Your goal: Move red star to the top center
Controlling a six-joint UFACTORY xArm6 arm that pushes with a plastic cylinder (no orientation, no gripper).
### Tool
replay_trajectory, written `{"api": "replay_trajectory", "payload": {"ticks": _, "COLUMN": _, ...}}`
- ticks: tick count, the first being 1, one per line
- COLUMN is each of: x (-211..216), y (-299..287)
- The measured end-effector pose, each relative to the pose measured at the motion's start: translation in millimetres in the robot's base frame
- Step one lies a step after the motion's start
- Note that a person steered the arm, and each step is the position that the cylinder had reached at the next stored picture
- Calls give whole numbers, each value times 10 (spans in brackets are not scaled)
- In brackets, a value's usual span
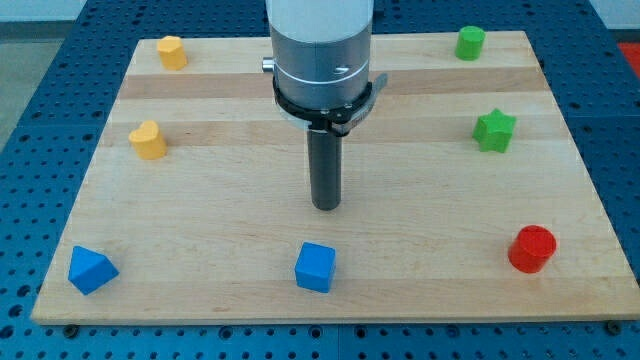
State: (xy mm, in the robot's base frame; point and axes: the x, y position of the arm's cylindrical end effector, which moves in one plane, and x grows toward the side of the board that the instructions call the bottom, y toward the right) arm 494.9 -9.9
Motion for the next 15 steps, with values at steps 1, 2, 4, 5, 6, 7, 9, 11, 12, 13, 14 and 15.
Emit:
{"api": "replay_trajectory", "payload": {"ticks": 1, "x": 0, "y": -3}}
{"api": "replay_trajectory", "payload": {"ticks": 2, "x": 0, "y": -272}}
{"api": "replay_trajectory", "payload": {"ticks": 4, "x": -8, "y": -410}}
{"api": "replay_trajectory", "payload": {"ticks": 5, "x": -68, "y": -968}}
{"api": "replay_trajectory", "payload": {"ticks": 6, "x": -92, "y": -1694}}
{"api": "replay_trajectory", "payload": {"ticks": 7, "x": -84, "y": -2522}}
{"api": "replay_trajectory", "payload": {"ticks": 9, "x": -13, "y": -2950}}
{"api": "replay_trajectory", "payload": {"ticks": 11, "x": 381, "y": -2950}}
{"api": "replay_trajectory", "payload": {"ticks": 12, "x": 527, "y": -2945}}
{"api": "replay_trajectory", "payload": {"ticks": 13, "x": 648, "y": -2948}}
{"api": "replay_trajectory", "payload": {"ticks": 14, "x": 648, "y": -2948}}
{"api": "replay_trajectory", "payload": {"ticks": 15, "x": 832, "y": -2948}}
